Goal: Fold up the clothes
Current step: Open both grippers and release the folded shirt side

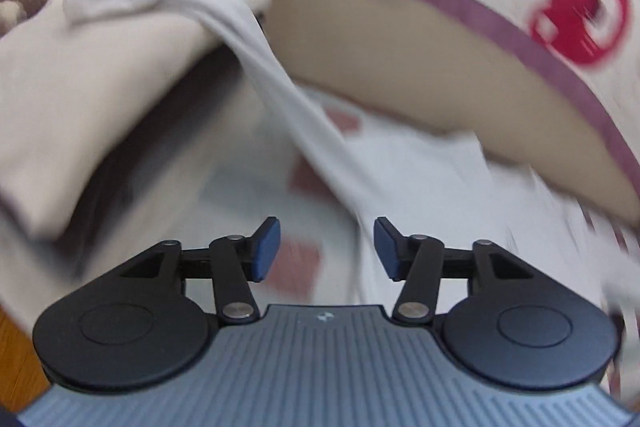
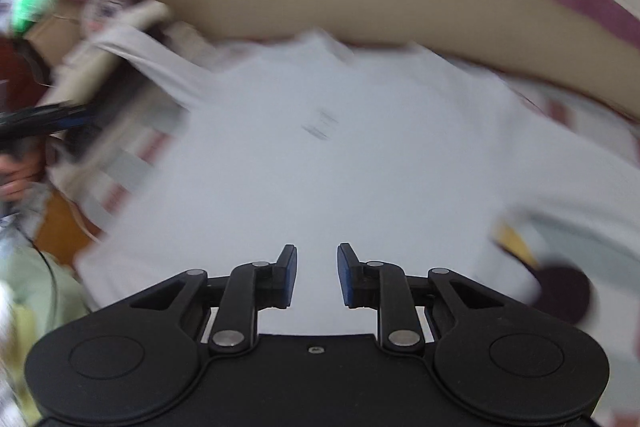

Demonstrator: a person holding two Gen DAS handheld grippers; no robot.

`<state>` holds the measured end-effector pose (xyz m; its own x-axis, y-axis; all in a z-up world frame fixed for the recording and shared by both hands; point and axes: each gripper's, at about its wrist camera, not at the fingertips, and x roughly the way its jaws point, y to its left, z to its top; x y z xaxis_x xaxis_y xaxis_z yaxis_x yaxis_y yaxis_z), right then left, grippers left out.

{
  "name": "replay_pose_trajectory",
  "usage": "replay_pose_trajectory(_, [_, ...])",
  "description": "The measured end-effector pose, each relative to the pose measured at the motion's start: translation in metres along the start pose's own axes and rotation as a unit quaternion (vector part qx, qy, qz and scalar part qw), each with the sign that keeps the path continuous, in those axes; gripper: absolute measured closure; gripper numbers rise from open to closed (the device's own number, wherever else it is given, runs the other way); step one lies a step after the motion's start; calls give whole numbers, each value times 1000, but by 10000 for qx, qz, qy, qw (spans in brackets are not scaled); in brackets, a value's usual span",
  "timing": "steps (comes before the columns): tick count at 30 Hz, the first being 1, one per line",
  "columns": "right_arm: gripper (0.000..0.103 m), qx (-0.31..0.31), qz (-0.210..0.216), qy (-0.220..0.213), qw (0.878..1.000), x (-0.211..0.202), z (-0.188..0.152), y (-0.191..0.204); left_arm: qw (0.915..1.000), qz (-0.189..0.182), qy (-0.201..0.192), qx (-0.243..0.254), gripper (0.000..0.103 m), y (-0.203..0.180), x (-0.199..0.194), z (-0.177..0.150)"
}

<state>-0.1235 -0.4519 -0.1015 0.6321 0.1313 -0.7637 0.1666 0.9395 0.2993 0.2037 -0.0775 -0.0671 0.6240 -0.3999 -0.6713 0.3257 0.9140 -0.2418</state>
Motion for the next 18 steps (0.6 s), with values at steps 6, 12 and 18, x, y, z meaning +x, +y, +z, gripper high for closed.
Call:
replay_pose_trajectory(6, [75,-491,362,-251,9978,55,51,53,9906,126,-622,-1211,48,25,53,51])
replay_pose_trajectory(12, [75,-1233,1,-427,9914,102,78,72,9828,677,-647,-1591,36,27,79,58])
replay_pose_trajectory(18, [75,-707,317,-310,9965,128,69,54,9813,1247,-468,-1387,36,40,108,56])
